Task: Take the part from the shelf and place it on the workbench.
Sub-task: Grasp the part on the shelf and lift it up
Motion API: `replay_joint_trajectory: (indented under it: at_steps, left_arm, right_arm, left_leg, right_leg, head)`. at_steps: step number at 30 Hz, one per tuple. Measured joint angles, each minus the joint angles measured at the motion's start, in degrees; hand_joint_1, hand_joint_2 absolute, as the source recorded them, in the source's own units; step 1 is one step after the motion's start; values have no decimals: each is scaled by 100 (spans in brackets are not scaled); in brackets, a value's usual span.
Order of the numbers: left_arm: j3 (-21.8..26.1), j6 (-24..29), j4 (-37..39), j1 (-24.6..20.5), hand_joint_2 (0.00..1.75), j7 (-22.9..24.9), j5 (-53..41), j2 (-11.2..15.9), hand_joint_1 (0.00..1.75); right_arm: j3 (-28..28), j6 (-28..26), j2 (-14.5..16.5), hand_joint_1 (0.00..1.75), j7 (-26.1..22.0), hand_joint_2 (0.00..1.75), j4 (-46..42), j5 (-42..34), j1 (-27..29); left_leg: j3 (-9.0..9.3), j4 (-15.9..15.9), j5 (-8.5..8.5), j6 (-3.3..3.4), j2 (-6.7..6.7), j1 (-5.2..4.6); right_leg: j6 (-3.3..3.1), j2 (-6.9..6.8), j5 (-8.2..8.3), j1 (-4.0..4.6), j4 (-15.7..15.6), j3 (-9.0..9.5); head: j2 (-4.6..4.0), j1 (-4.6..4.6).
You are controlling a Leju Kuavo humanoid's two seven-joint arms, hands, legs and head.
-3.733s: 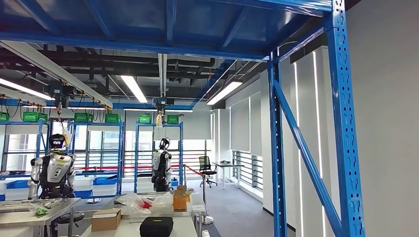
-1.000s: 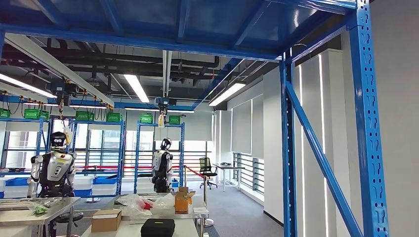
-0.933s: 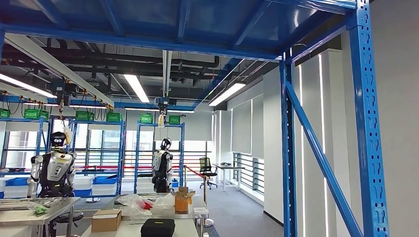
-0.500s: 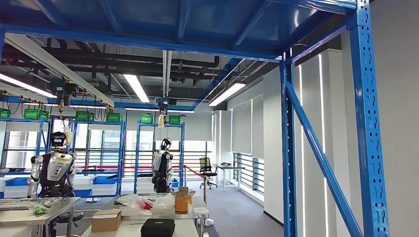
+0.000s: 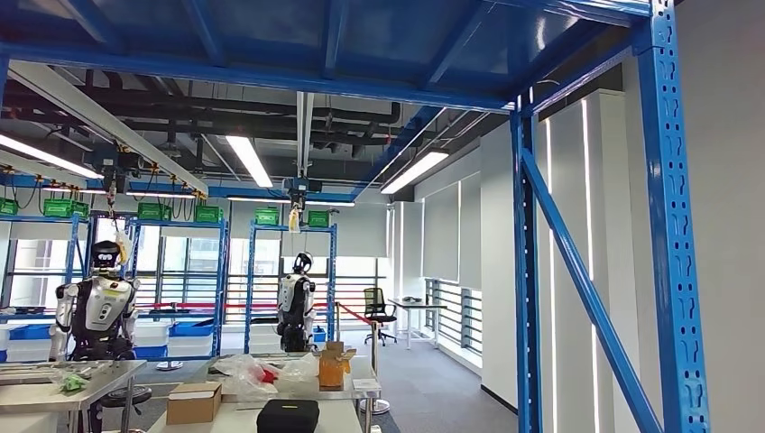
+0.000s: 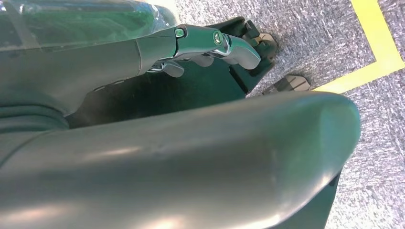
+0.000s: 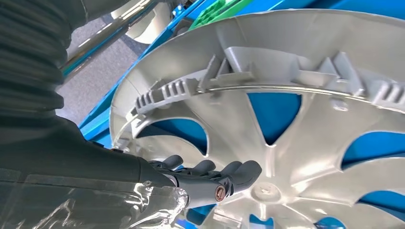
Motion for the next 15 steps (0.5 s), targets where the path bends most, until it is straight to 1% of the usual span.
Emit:
replay_joint_trajectory:
  at_steps: [15]
  left_arm:
    - [1, 24, -4, -24, 0, 15, -43, 66, 0]
  right_arm:
    - [339, -119, 0, 0, 0, 175, 197, -229, -284]
  left_leg:
    - [1, 0, 0, 0, 0, 0]
  right_leg:
    - [0, 0, 0, 0, 0, 0]
  head:
    - [0, 1]
